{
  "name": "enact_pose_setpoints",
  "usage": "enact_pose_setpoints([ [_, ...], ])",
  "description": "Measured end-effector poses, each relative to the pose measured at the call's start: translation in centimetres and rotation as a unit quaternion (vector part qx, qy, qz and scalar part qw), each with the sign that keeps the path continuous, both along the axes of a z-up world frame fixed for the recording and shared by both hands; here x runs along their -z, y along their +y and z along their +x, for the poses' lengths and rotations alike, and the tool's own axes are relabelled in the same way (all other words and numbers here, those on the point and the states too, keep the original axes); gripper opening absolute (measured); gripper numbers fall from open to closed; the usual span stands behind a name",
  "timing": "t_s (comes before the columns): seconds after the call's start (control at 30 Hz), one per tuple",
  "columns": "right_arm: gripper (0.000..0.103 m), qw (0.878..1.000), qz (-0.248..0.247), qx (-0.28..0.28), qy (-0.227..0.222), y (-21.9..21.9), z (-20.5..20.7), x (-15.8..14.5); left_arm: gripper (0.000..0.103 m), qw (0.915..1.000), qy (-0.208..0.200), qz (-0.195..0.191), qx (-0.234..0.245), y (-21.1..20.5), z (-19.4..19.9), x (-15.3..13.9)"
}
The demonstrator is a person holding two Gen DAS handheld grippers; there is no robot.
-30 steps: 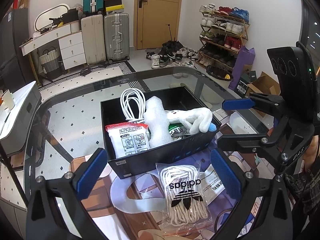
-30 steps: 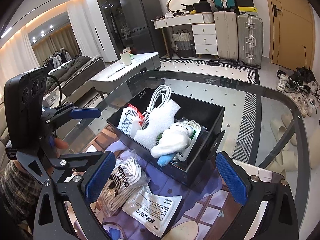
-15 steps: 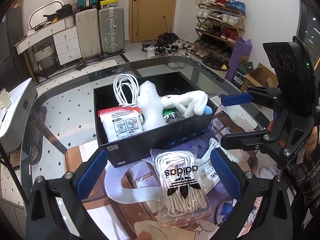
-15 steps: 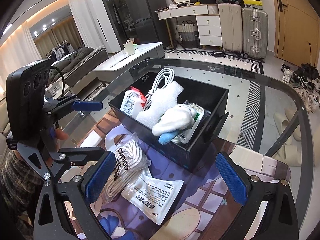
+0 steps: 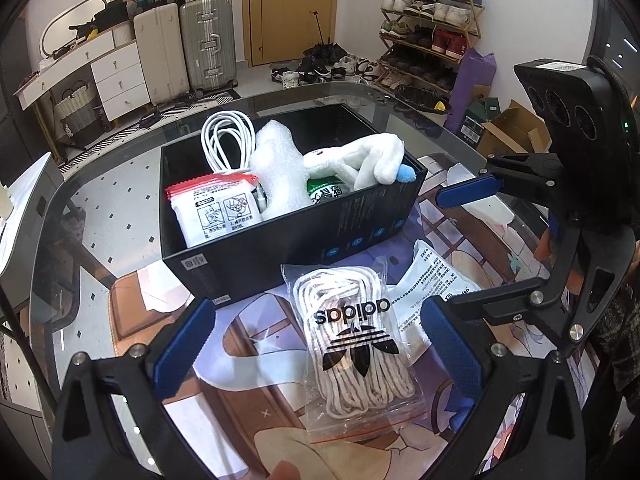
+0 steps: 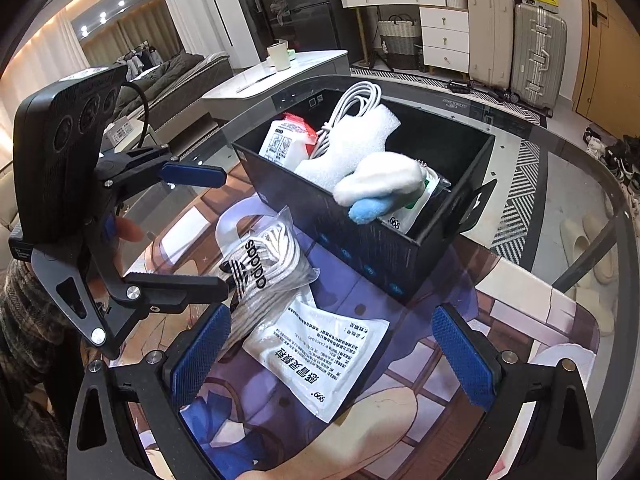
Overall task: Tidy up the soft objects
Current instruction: 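Move left tool to the bagged adidas rope while right tool approaches the white printed packet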
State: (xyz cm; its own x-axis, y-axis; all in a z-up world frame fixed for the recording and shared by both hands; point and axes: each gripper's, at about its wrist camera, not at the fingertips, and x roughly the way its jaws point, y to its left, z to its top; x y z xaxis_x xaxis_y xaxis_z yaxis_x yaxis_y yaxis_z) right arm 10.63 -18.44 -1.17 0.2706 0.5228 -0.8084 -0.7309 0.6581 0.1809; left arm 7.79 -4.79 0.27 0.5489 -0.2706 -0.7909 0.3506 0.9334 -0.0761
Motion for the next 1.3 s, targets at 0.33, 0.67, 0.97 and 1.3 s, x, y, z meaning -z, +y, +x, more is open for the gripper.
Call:
enact_pose_setpoints([
  [0.33, 0.102, 0.999, -0.042, -0.029, -0.003, 1.0, -0.7, 1.6, 0.103, 0.9994, 0.025, 0.013, 0.019, -1.2, 0.1, 1.6],
  [0.67, 0.102, 0.995, -0.088, -0.053, -0.008, 1.7, -1.5, 3.4, 0.103, 0.9986, 0.042, 0.023, 0.022, -1.8, 0.3, 3.1],
  [0.97, 0.102, 0.992, -0.107, -0.057, -0.017, 2.1, -1.5, 4.6, 0.103, 0.9977, 0.058, 0.030, 0.016, -1.6, 0.4, 4.2],
  [1.3, 0.102, 0.992, -0.099, -0.063, -0.038, 2.4, -2.3, 5.2, 0.103, 0.9976, 0.064, 0.026, 0.010, -0.7, 0.3, 4.7],
])
